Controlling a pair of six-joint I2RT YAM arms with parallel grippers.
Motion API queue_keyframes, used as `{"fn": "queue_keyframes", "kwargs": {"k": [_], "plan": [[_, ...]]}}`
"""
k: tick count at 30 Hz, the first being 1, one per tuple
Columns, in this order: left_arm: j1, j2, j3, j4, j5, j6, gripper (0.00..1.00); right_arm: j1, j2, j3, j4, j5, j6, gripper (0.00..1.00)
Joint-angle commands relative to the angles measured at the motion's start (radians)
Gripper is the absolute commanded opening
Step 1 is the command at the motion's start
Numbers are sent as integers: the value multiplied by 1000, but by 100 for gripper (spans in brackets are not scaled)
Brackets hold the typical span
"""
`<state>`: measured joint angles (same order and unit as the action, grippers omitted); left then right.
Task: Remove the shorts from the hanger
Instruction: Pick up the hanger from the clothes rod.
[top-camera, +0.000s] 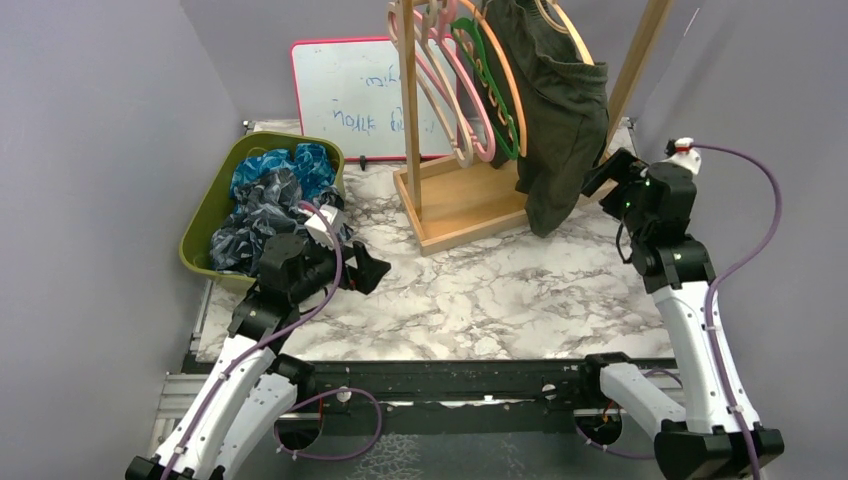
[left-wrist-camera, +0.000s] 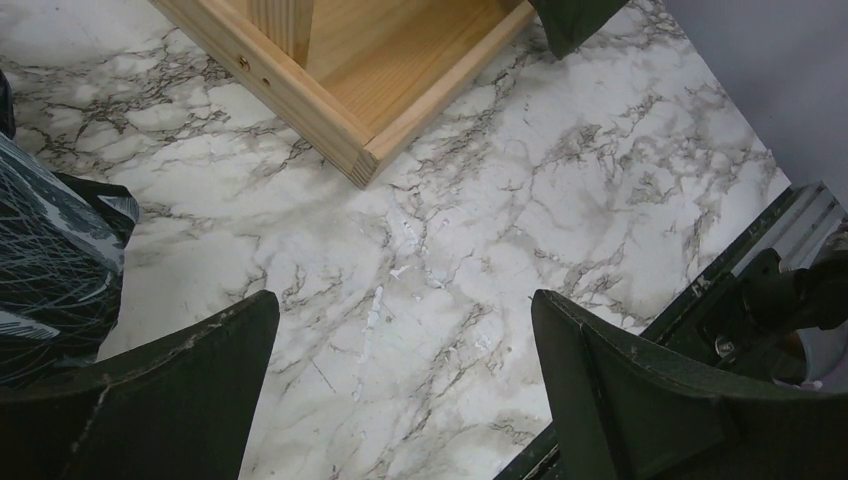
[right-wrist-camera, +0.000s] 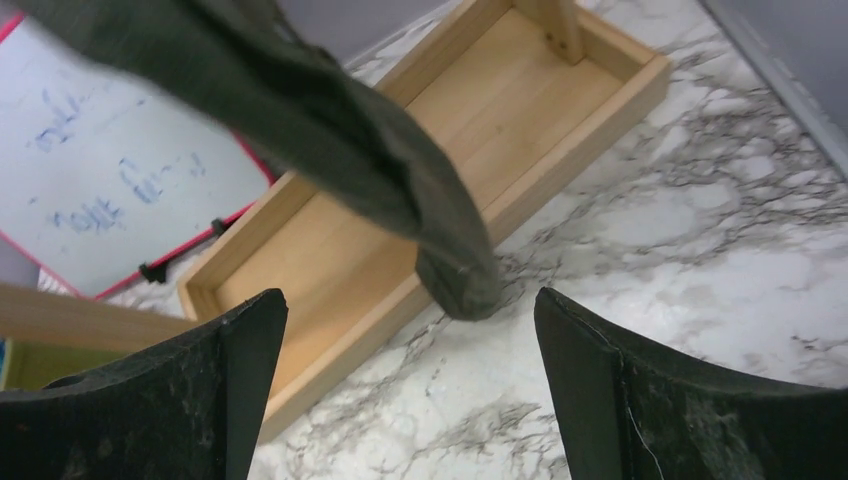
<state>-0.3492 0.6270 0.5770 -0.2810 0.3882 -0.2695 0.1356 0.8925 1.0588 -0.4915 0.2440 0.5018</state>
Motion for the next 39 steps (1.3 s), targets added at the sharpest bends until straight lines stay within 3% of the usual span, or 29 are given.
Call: {"fn": "queue_keyframes", "kwargs": {"k": [1,5,9,15,20,29,39], "plan": [[-4,0,-12,-2,-35,4,99,-99,27,78,16,-182,-54,95],[-4,23,-11,-3,-20,3,99,-99,19,150,124,-272,-170,95],[-5,35,-11,-3,-21,0,99,-100,125,300,94,-278,-296,95],[-4,29,-11,-6,-27,0,99,-100,248,424,146,-405,-392,94],[-4,29,-14,-5,-25,-2,99,-100,364,523,151,-379,-428,92],[-4,41,-14,-5,-26,-4,99,-100,572,712,90,-553,-479,83],[-4,56,-17,-4,-29,-5,99,-99,646,723,131,-605,-442,63]]}}
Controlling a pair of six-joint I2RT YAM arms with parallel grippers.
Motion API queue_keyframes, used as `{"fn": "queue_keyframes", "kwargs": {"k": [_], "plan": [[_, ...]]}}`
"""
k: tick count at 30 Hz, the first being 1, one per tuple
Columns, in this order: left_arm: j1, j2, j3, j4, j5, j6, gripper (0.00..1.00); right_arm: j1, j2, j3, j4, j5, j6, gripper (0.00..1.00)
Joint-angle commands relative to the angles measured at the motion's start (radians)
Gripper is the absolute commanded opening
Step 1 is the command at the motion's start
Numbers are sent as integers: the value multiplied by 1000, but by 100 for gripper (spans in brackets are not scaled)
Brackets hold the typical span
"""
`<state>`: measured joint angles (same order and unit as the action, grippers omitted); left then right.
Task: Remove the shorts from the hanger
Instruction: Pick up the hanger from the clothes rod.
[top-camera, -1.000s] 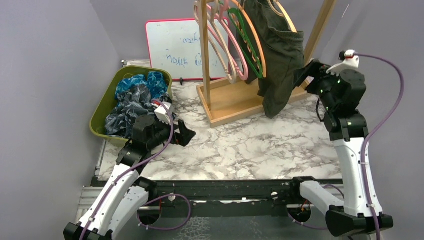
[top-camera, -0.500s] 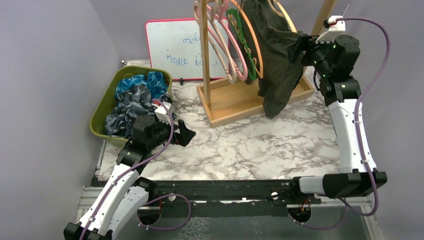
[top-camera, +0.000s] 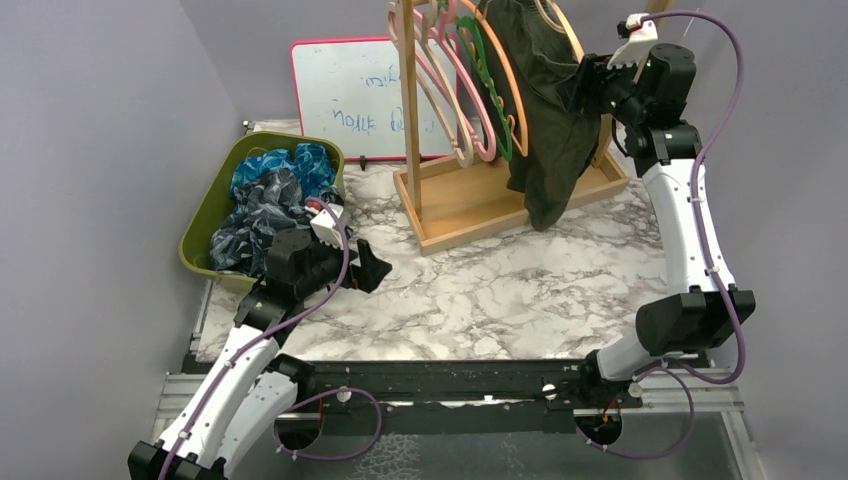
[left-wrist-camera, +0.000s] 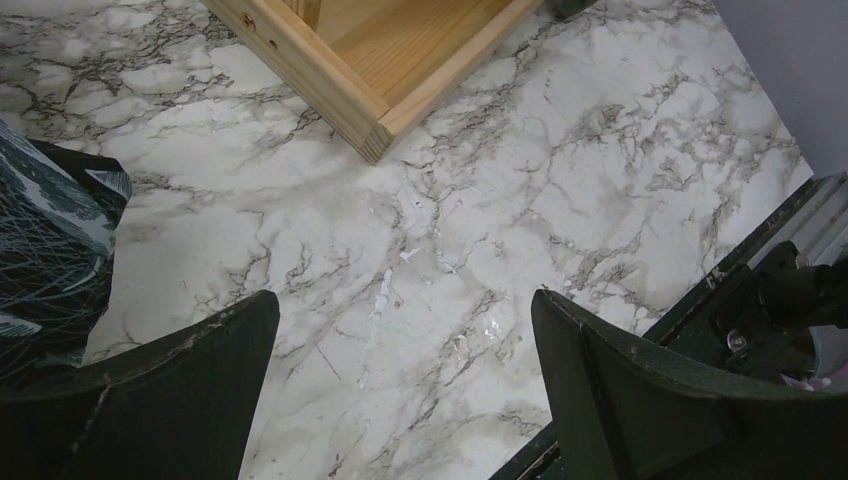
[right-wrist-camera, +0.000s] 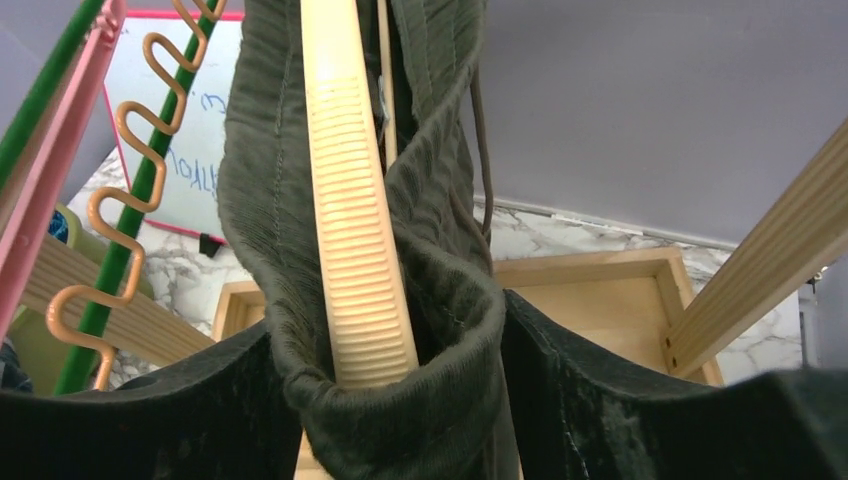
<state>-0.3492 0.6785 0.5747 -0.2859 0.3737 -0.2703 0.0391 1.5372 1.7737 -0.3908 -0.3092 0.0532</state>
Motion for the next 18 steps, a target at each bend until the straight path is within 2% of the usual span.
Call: {"fn": "queue_keyframes", "kwargs": {"k": [1,6,11,14,18], "plan": [[-4,6,-14,0,-15,-4,99,-2,-2,-2,42,-47,5,58],[-5,15,-13,0,-15,-4,99,-2,-28,-51,111,-33,-14,42],[-4,23,-12,-1,-15,-4,99,-2,-77,-118,186,-19,-30,18],[-5,28,-12,0,-14,-4,99,-2,-117,-182,275,-31,-23,9],[-4,32,-12,-1,-13,-6,99,-2,-156,-234,384,-21,-4,1]]}}
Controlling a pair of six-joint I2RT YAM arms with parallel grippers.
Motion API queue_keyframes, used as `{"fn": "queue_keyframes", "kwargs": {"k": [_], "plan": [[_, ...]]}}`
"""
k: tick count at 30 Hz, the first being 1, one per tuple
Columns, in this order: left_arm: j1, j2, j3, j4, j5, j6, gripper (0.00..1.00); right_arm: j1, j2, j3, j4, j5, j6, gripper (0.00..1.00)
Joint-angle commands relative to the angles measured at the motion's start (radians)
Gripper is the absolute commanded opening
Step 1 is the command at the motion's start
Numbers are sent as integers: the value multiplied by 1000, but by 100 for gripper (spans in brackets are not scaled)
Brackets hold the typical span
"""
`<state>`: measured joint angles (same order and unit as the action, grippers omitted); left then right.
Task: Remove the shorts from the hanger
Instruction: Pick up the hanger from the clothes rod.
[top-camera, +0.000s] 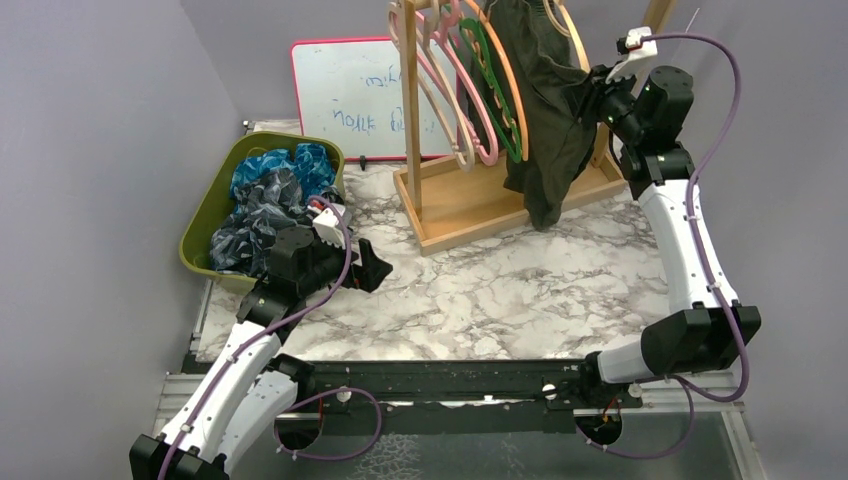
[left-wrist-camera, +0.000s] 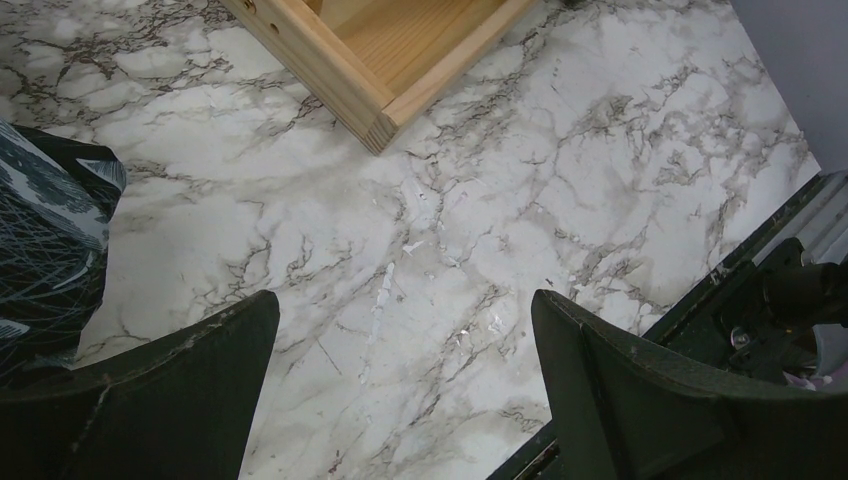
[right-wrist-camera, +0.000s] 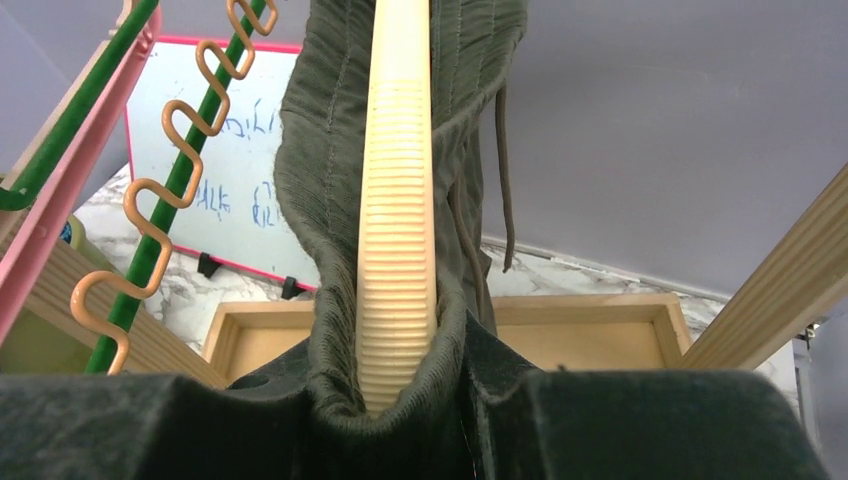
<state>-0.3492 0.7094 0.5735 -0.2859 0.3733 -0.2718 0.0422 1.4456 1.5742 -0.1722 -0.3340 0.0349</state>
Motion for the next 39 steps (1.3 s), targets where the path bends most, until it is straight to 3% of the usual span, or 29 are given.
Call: {"fn": "queue_keyframes", "kwargs": {"k": [1,17,31,39], "plan": [[-4,2,-12,0,-13,-4,99,-5,-71,-41,182,8,17,1],[-5,1,-13,1,-14,-6,99,-5,-119,-9,167,13,75,1],[-4,7,-11,0,-16,-6,99,-5,-33,191,-4,-32,117,1],[-5,0,-11,-2,-19,-6,99,-5,-197,-6,-60,65,112,1]]}}
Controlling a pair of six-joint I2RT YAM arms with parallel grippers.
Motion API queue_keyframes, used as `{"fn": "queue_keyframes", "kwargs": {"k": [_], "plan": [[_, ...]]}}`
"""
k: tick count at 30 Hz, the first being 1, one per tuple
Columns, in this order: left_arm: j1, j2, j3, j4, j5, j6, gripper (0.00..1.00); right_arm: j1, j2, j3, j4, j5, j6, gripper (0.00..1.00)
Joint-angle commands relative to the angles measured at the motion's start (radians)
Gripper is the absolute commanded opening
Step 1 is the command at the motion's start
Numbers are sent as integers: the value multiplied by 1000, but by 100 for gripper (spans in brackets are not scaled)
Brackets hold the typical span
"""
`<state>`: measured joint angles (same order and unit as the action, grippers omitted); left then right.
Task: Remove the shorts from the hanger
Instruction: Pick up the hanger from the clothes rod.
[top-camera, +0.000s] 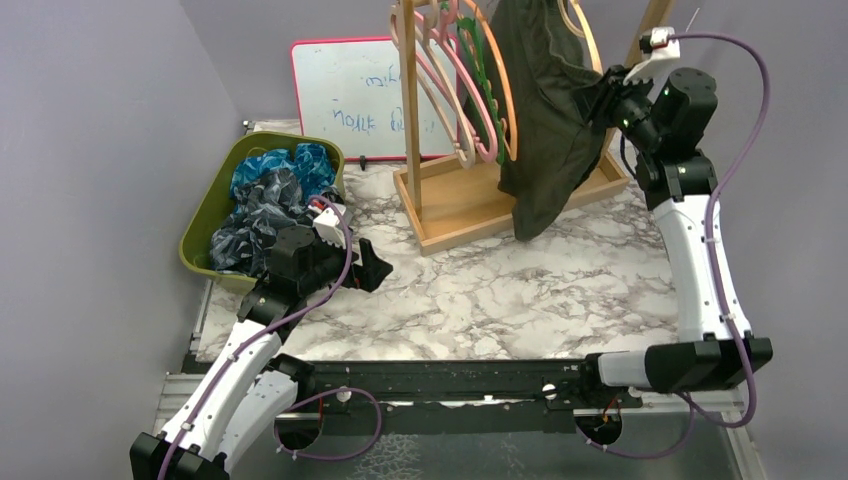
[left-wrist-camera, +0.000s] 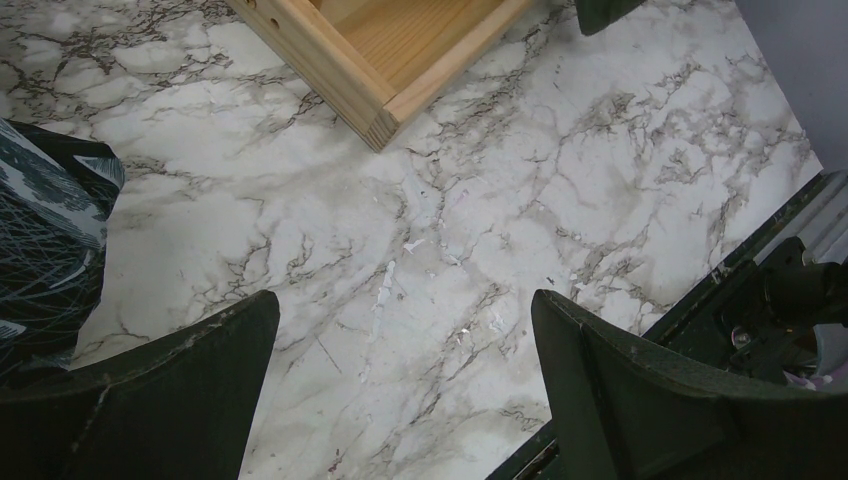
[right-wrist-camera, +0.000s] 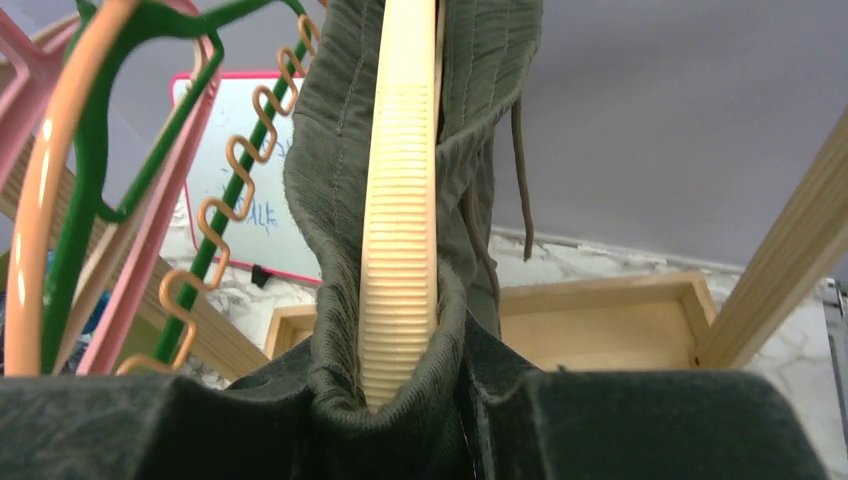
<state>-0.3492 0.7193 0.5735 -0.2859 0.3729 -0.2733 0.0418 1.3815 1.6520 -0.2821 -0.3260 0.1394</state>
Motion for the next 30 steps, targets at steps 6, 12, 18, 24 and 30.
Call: {"fn": "queue_keyframes", "kwargs": {"k": [6,12,18,24,30], "plan": [[-4,-9,-10,-4,-24,-3,99,-5,-348,-365,10,125,21,1],[-5,-24,-8,-13,-49,-7,99,-5,-586,-645,-98,66,160,1],[-4,-42,-6,-25,-82,-16,99,-5,-837,-987,-140,-240,393,1],[-5,-56,-6,-32,-73,-33,99,-5,-993,-1297,-81,-621,561,1],[-4,-115,-13,-17,-97,-86,99,-5,-1064,-1287,-217,-741,406,1]]}}
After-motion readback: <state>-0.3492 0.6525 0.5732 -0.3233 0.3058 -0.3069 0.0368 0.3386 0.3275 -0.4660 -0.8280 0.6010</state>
